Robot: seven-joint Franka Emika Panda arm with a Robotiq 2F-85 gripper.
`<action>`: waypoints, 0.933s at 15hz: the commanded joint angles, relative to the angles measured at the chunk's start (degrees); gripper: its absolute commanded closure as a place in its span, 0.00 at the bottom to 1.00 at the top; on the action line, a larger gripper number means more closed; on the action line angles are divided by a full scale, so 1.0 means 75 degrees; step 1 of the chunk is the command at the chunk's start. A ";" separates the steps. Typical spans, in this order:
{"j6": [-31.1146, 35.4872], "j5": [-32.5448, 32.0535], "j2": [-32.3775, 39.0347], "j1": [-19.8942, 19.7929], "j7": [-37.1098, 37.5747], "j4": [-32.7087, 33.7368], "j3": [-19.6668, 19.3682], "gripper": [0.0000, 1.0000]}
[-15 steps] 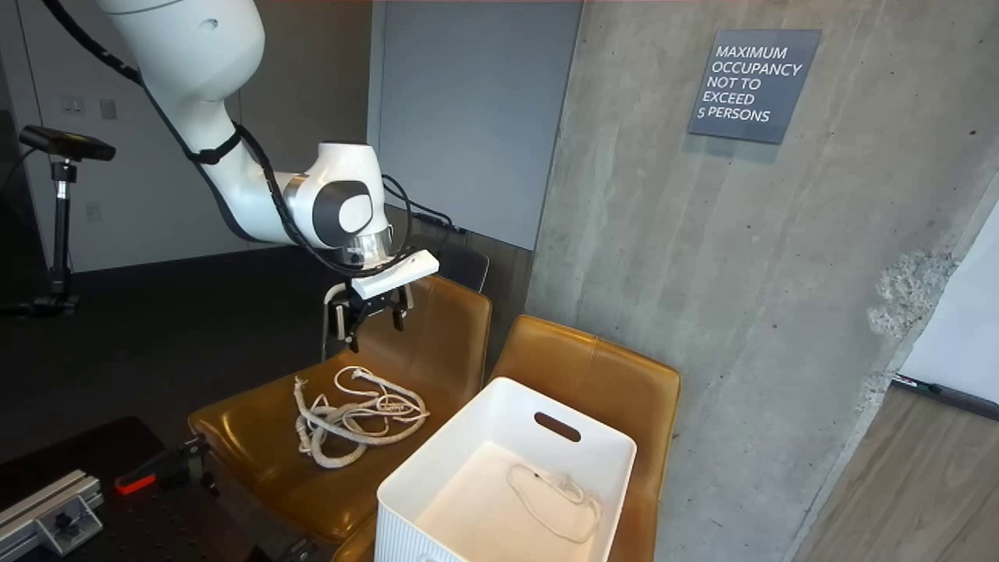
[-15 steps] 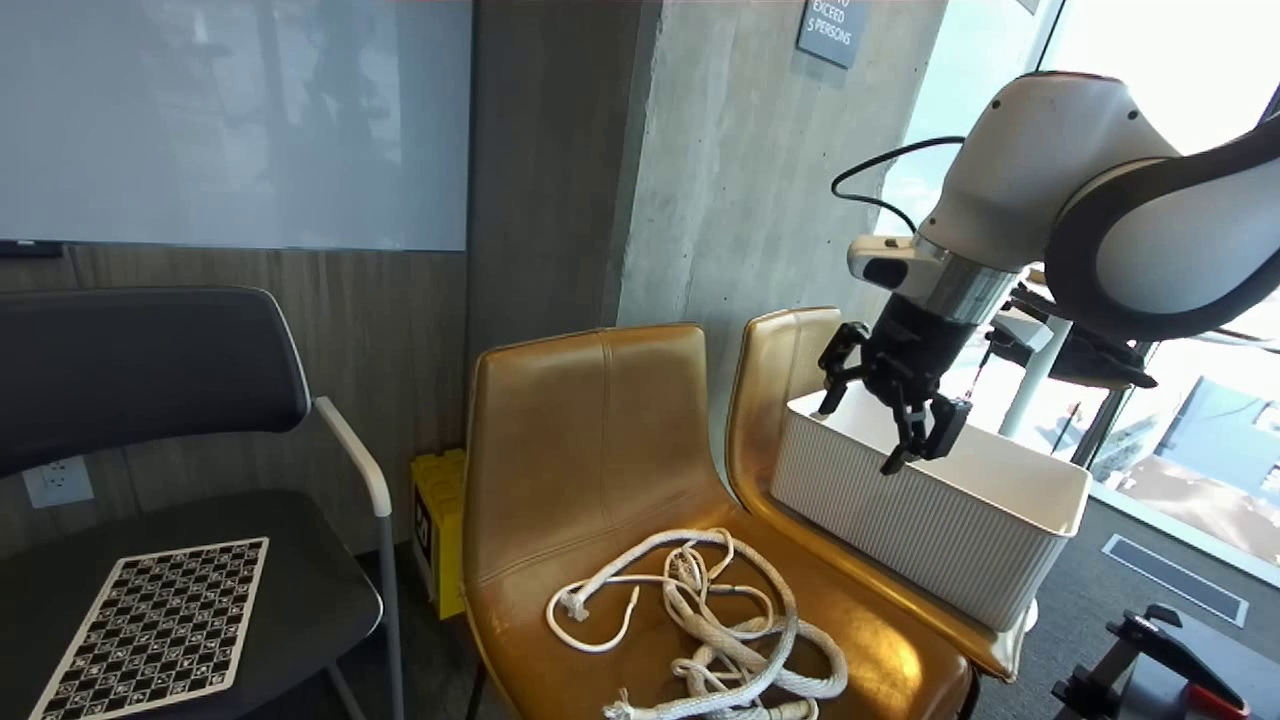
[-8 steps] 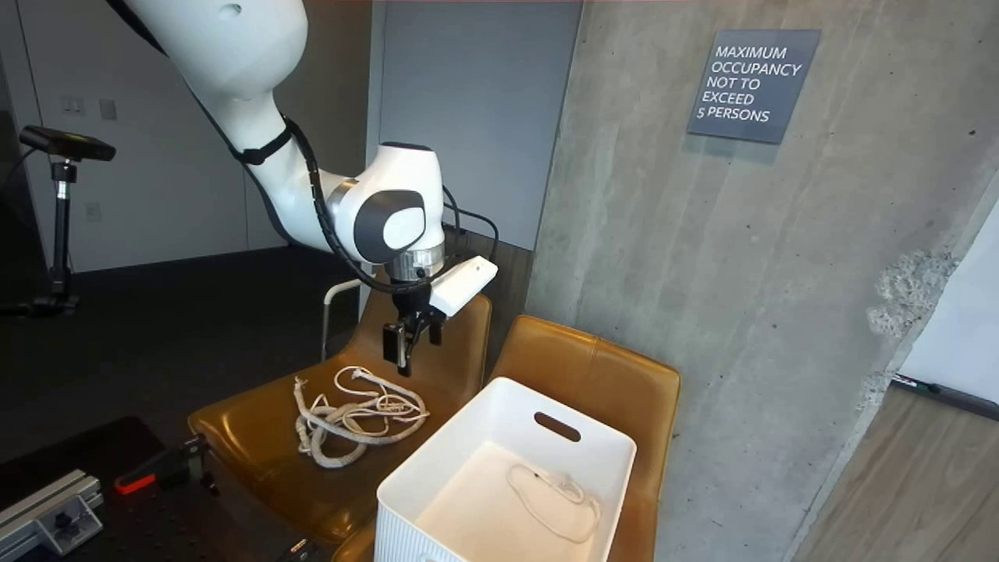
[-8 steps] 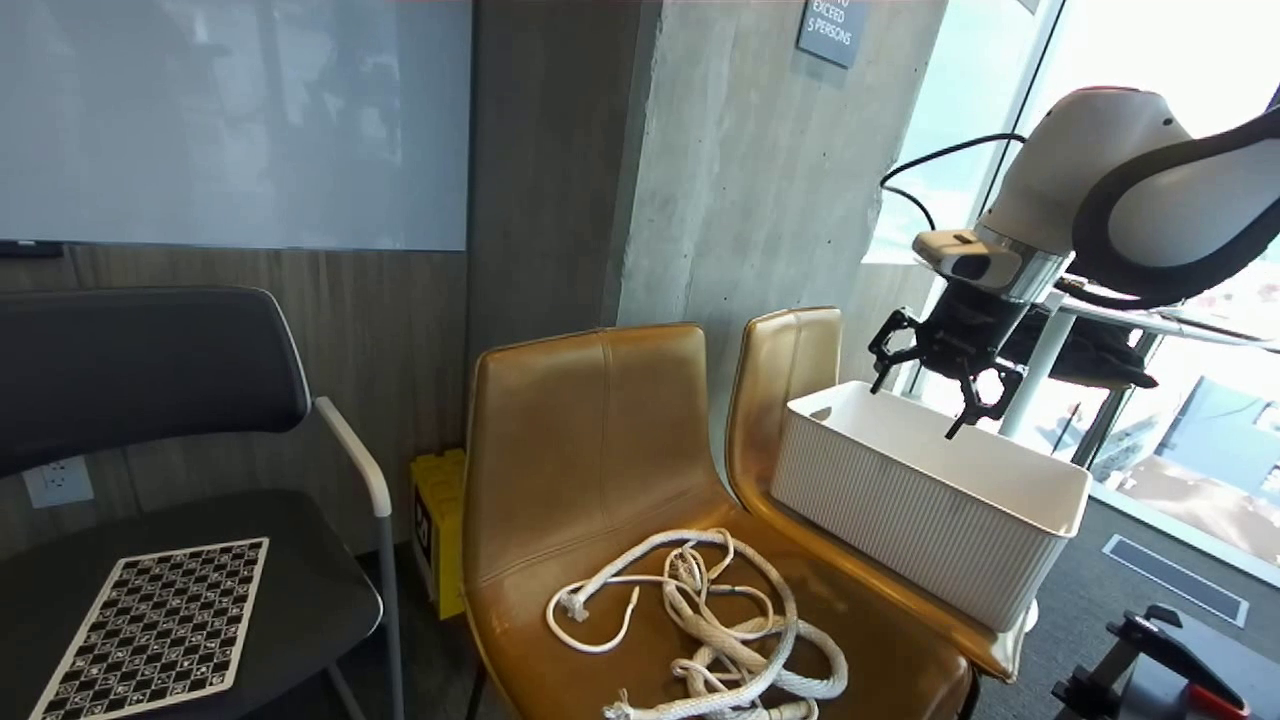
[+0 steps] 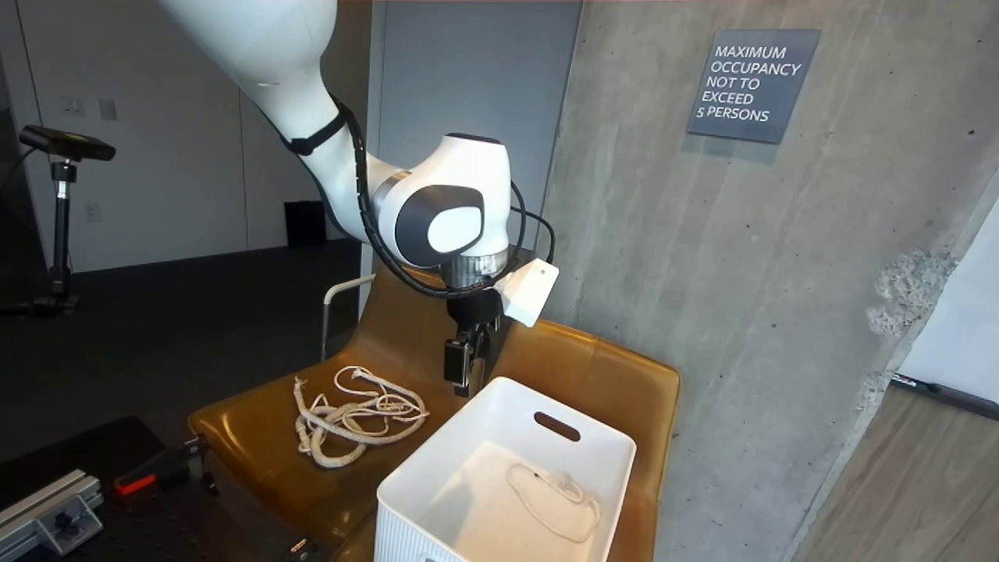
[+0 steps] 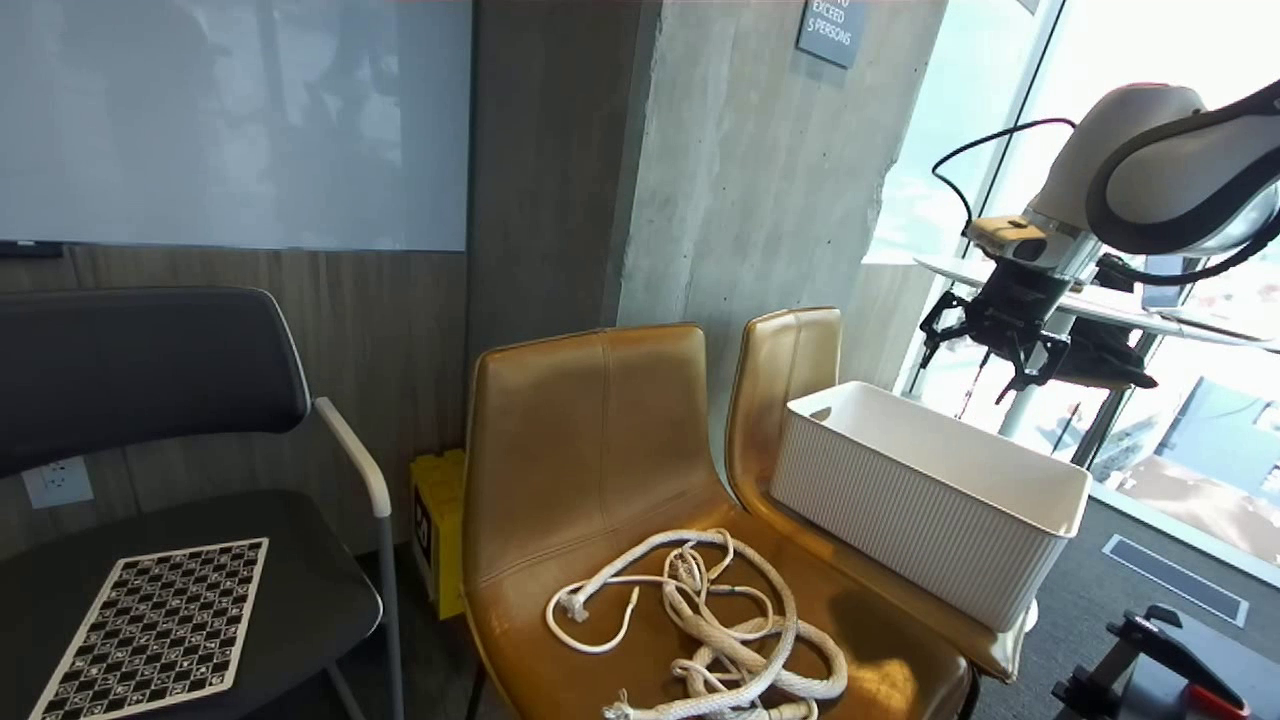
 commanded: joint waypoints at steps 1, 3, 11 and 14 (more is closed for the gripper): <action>0.0044 0.0518 -0.0104 0.0928 -0.0338 -0.0014 -0.0885 0.00; 0.0042 0.0520 -0.0104 0.0992 -0.0337 -0.0014 -0.0886 0.00; -0.0535 0.1128 0.2340 0.1674 -0.0196 0.2479 -0.2137 0.00; -0.1099 0.1272 0.3405 0.1633 -0.0126 0.3775 -0.2234 0.00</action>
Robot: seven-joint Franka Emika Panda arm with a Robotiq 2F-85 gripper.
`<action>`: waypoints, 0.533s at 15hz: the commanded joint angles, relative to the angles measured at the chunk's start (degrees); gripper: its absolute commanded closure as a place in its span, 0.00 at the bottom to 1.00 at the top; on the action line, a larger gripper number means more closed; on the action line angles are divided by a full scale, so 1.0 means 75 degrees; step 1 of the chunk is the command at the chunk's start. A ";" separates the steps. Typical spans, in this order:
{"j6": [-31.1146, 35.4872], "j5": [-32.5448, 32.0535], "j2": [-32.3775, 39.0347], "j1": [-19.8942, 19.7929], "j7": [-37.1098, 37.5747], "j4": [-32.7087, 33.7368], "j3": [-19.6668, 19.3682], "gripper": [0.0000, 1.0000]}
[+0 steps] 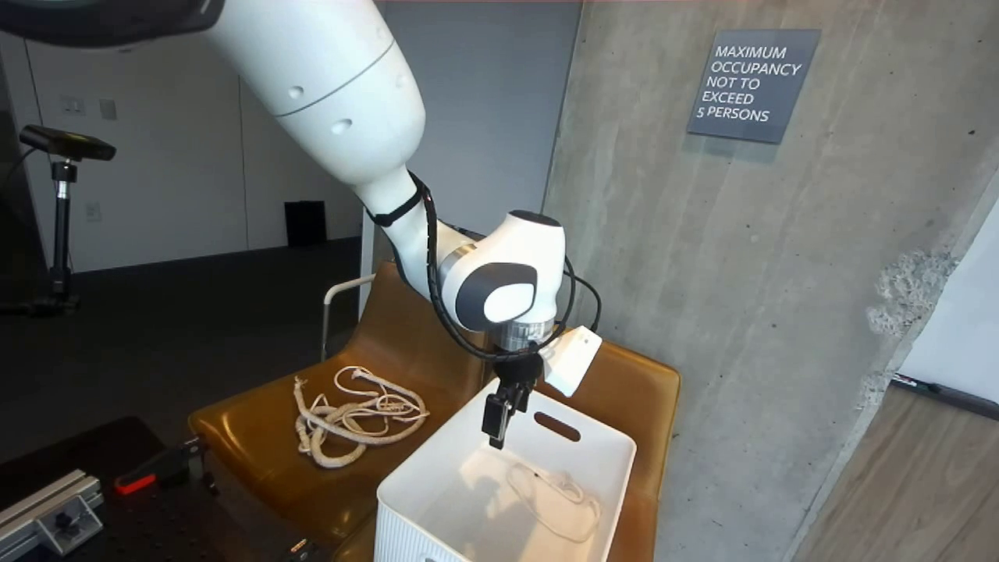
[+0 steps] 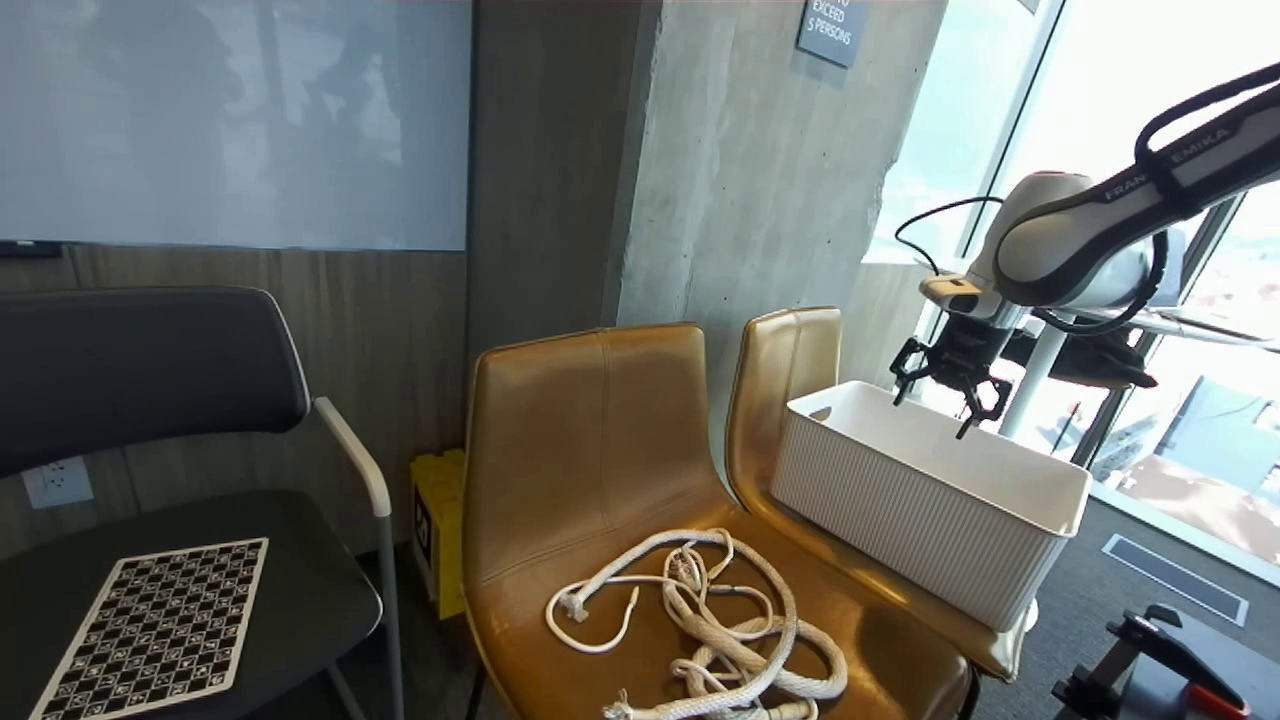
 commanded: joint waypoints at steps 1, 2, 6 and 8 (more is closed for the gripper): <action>-0.0919 0.0328 0.1421 0.0097 -0.0104 0.1913 -0.0207 0.00; -0.1087 0.0307 0.1784 0.0092 -0.0132 0.2329 -0.0237 0.00; -0.1828 0.0239 0.3000 0.0078 -0.0159 0.3940 -0.0280 0.00; -0.2111 0.0195 0.3544 0.0086 -0.0160 0.4711 -0.0321 0.00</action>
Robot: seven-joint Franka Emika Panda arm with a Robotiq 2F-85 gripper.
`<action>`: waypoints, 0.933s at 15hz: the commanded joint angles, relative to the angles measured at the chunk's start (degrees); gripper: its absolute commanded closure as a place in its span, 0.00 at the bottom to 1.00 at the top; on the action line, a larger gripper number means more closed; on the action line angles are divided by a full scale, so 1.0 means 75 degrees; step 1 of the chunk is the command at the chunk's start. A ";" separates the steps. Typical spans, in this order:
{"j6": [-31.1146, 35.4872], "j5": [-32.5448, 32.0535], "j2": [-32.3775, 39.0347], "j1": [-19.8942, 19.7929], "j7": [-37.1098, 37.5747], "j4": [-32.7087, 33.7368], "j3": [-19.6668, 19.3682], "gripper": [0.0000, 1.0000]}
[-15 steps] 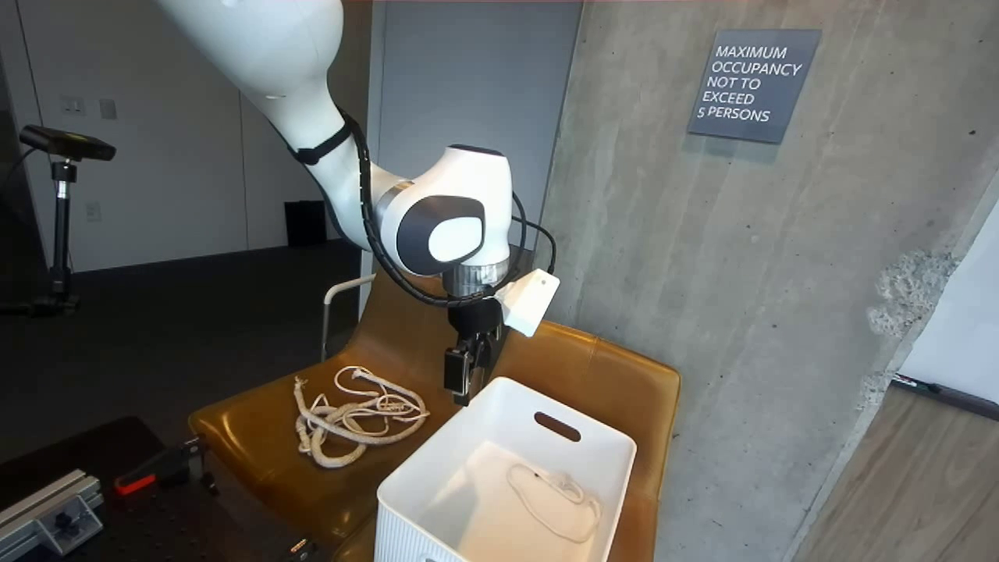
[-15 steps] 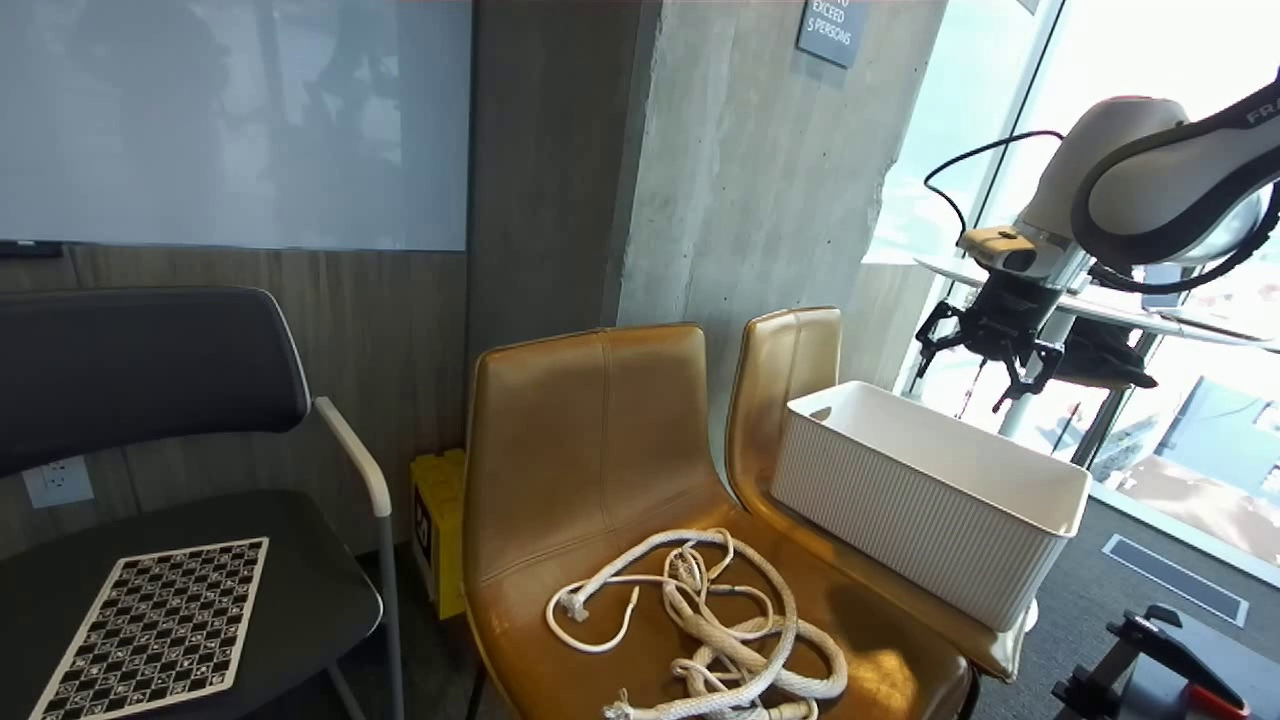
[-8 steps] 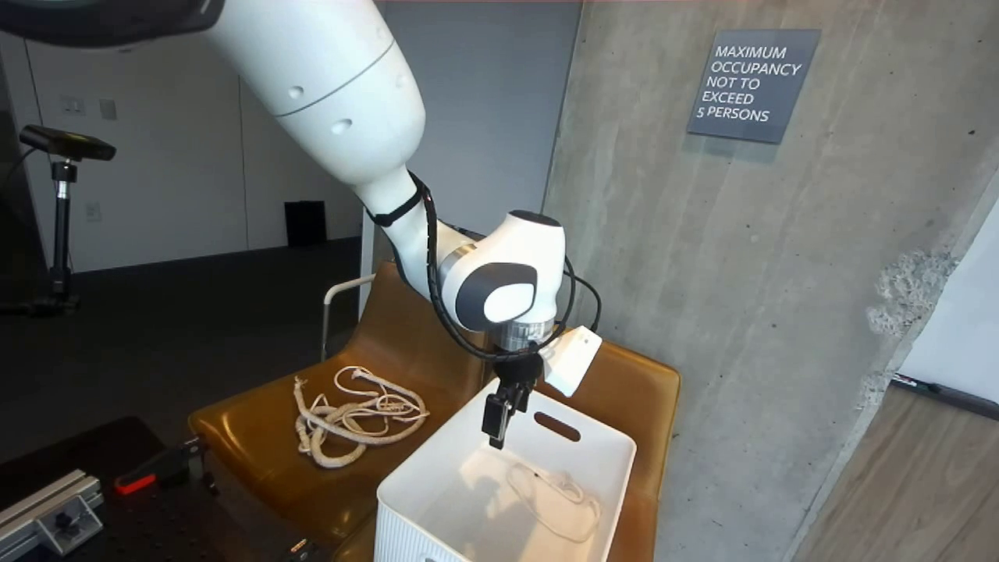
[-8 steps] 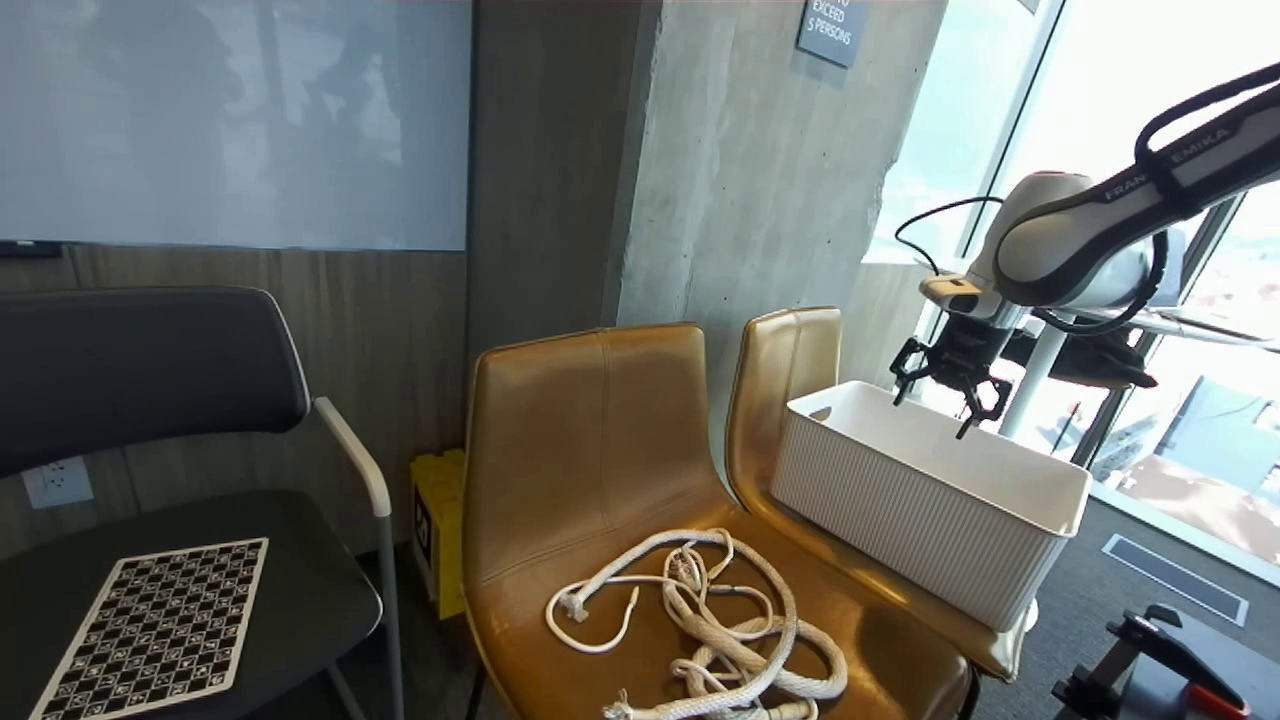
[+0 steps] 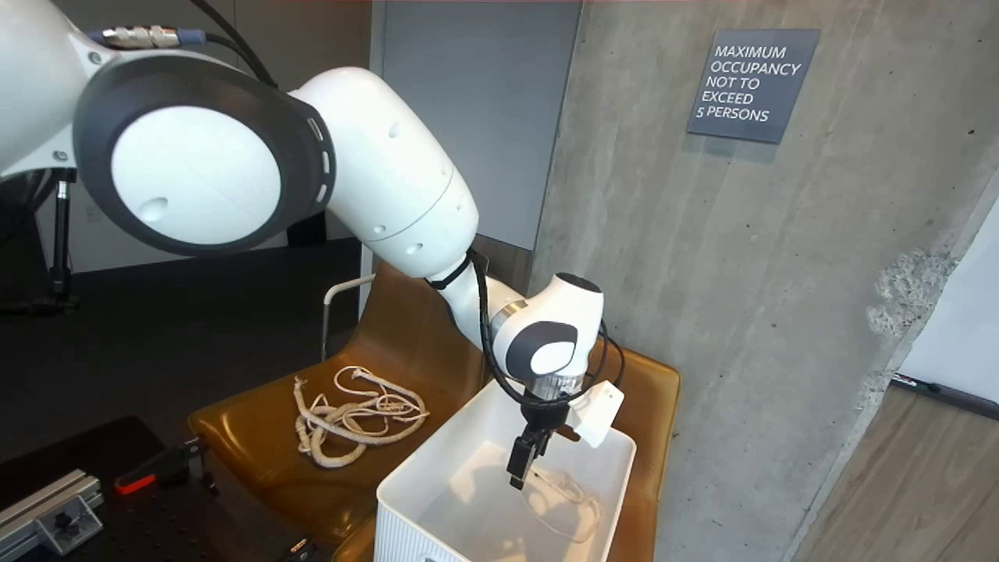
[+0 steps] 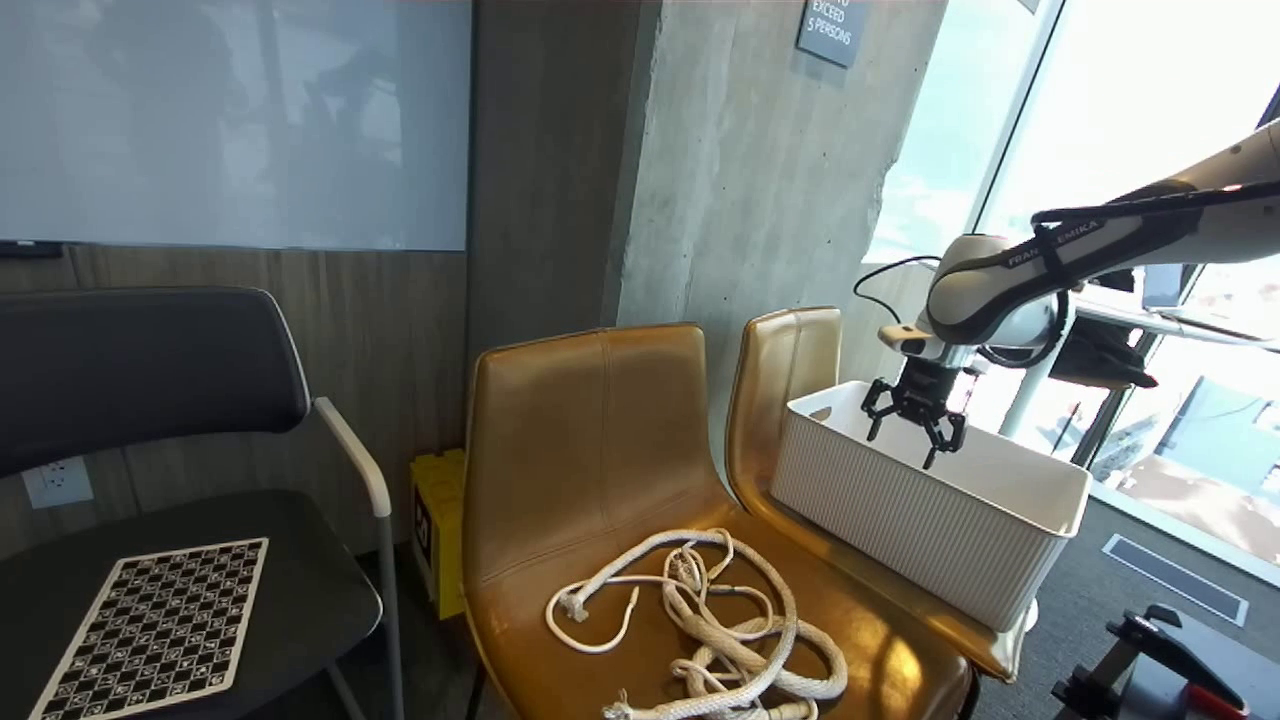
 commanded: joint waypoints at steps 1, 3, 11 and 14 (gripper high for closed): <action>-0.0772 0.0068 0.1162 0.0098 -0.0152 0.1842 -0.0163 0.00; -0.1094 0.0053 0.1668 0.0106 -0.0121 0.2581 -0.0206 0.00; -0.2199 -0.0090 0.3396 0.0084 0.0000 0.4819 -0.0147 0.00; -0.2358 -0.0089 0.3849 0.0085 0.0003 0.5284 -0.0144 0.00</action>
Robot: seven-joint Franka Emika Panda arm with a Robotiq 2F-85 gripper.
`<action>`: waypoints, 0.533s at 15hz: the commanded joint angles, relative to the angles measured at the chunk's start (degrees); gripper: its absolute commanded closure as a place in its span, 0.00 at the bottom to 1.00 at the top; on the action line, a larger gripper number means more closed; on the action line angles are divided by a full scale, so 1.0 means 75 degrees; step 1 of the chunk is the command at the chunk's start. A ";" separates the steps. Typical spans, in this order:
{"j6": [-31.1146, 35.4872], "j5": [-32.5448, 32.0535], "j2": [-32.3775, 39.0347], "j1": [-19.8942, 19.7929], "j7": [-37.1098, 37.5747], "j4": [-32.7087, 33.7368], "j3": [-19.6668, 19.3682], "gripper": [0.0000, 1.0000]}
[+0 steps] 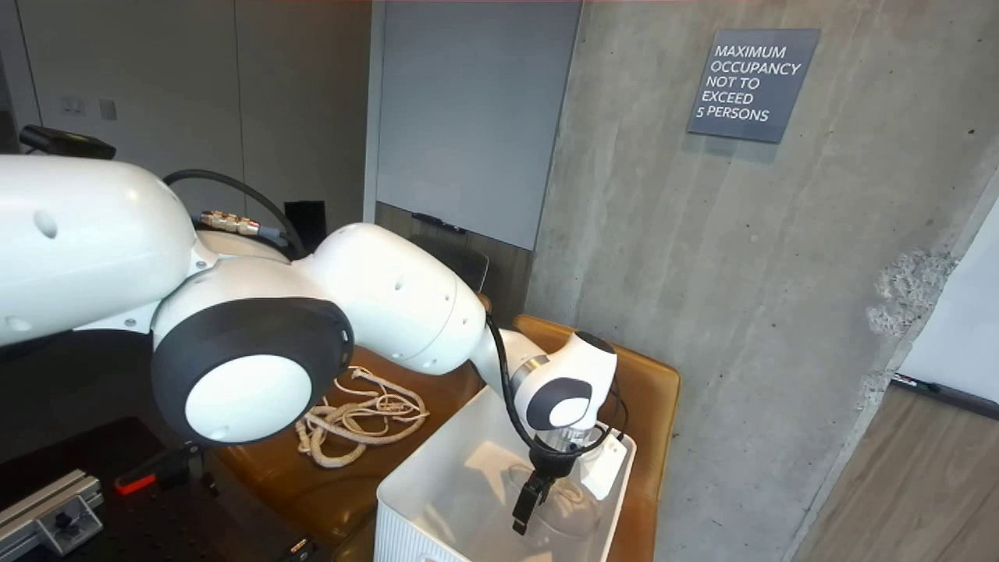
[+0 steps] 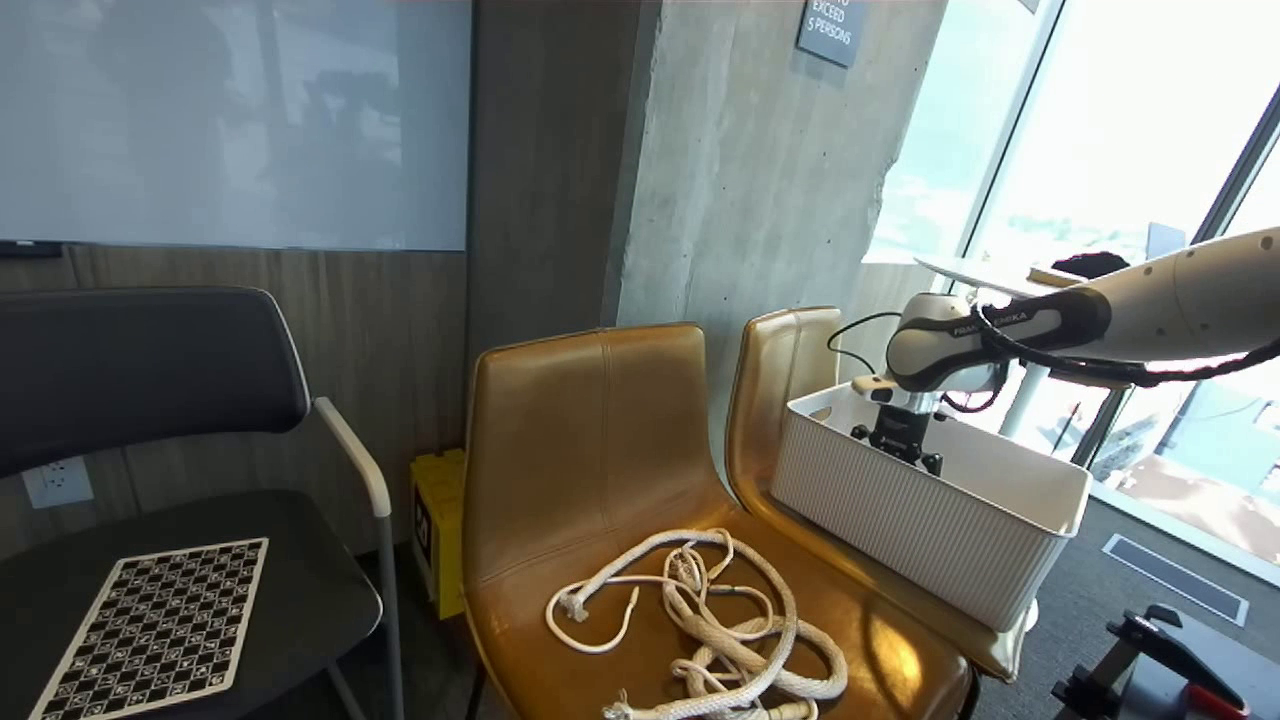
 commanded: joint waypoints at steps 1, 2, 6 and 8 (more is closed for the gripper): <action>-0.0342 0.0068 0.0686 0.0132 -0.0019 0.0980 -0.0192 0.00; -0.0322 0.0068 0.0798 0.0134 -0.0008 0.1129 -0.0198 0.00; -0.0535 0.0073 0.1062 0.0129 -0.0016 0.1631 -0.0208 0.32; -0.0636 0.0077 0.1140 0.0124 -0.0011 0.1822 -0.0219 0.48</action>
